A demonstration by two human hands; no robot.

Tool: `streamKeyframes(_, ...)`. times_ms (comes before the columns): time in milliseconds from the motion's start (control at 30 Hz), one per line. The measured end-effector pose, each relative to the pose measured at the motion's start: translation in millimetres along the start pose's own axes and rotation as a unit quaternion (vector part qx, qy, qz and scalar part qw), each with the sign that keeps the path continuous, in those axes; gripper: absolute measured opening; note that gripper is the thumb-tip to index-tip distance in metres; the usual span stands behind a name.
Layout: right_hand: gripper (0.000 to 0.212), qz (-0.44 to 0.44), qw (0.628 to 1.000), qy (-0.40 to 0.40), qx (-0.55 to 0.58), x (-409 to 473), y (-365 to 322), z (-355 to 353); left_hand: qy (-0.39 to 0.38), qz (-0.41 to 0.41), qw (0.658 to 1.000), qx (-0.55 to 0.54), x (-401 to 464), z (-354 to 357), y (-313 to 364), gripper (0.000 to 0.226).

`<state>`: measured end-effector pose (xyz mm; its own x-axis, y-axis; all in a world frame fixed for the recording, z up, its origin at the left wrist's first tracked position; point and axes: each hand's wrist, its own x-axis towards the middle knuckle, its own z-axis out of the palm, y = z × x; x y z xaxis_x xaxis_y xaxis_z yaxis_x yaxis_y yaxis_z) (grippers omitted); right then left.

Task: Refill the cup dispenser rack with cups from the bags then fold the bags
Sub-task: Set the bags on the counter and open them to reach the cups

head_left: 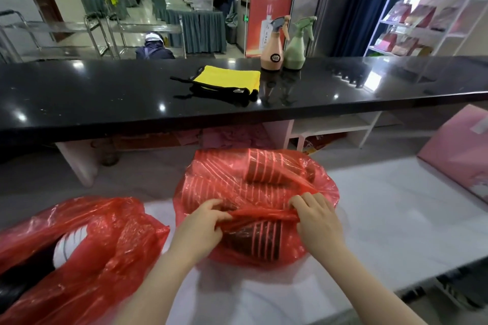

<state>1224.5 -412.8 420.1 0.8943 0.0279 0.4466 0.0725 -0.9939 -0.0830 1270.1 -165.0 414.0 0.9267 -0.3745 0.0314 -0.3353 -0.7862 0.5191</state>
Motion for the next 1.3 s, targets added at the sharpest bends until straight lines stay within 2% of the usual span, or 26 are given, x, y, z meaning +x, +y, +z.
streamKeyframes(100, 0.034, 0.014, 1.0, -0.005, -0.009, -13, 2, 0, 0.029, -0.012, 0.999, -0.006, -9, 3, -1, 0.058)
streamKeyframes(200, 0.037, 0.039, 0.999, -0.016, 0.031, -18, 6, 0, 0.035, -0.042, 0.998, -0.009, -17, 5, 0, 0.075)
streamKeyframes(267, 0.04, 0.069, 0.997, -0.009, 0.031, -20, 14, -2, 0.051, -0.062, 0.995, -0.054, -21, 1, -3, 0.092)
streamKeyframes(367, 0.028, 0.086, 0.996, -0.01, -0.006, -25, 27, -6, 0.084, -0.068, 0.988, -0.108, -24, -12, -15, 0.108)
streamKeyframes(533, 0.05, 0.125, 0.977, -0.164, -0.056, -25, 35, -16, 0.143, -0.146, 0.945, -0.255, -28, -24, -14, 0.117)
streamKeyframes(600, 0.079, 0.133, 0.972, -0.194, -0.026, -21, 35, -21, 0.182, -0.141, 0.935, -0.269, -30, -26, -12, 0.109)
streamKeyframes(667, 0.102, 0.112, 0.969, -0.221, 0.022, -17, 32, -29, 0.214, -0.118, 0.946, -0.214, -30, -29, -9, 0.084)
streamKeyframes(700, 0.105, 0.095, 0.968, -0.227, 0.04, -14, 29, -34, 0.235, -0.103, 0.95, -0.179, -29, -30, -7, 0.067)
streamKeyframes(733, 0.104, 0.08, 0.97, -0.226, 0.053, -13, 25, -38, 0.262, -0.077, 0.95, -0.152, -27, -31, -4, 0.05)
streamKeyframes(800, 0.087, 0.061, 0.979, -0.181, 0.073, -9, 15, -42, 0.317, 0.009, 0.943, -0.101, -25, -36, 7, 0.022)
streamKeyframes(867, 0.06, 0.047, 0.988, -0.135, 0.057, -4, 4, -41, 0.338, 0.125, 0.932, -0.043, -22, -41, 20, 0.015)
streamKeyframes(933, 0.036, 0.005, 0.992, -0.126, 0.022, 1, -3, -35, 0.327, 0.258, 0.909, 0.014, -18, -43, 32, 0.018)
streamKeyframes(1033, 0.039, -0.035, 0.984, -0.172, -0.004, 0, -5, -26, 0.264, 0.438, 0.855, 0.088, -14, -37, 48, 0.023)
streamKeyframes(1100, 0.044, -0.048, 0.978, -0.203, -0.019, -6, -4, -23, 0.182, 0.492, 0.837, 0.157, -9, -28, 53, 0.021)
streamKeyframes(1167, 0.039, -0.079, 0.98, -0.18, -0.024, -13, -6, -25, 0.097, 0.452, 0.839, 0.286, 1, -19, 52, 0.02)
streamKeyframes(1233, 0.025, -0.101, 0.989, -0.107, 0.0, -21, -5, -31, -0.045, 0.311, 0.878, 0.36, 13, -12, 42, 0.041)
streamKeyframes(1300, 0.023, -0.126, 0.989, -0.076, 0.024, -28, -2, -35, -0.123, 0.148, 0.921, 0.339, 25, -9, 24, 0.064)
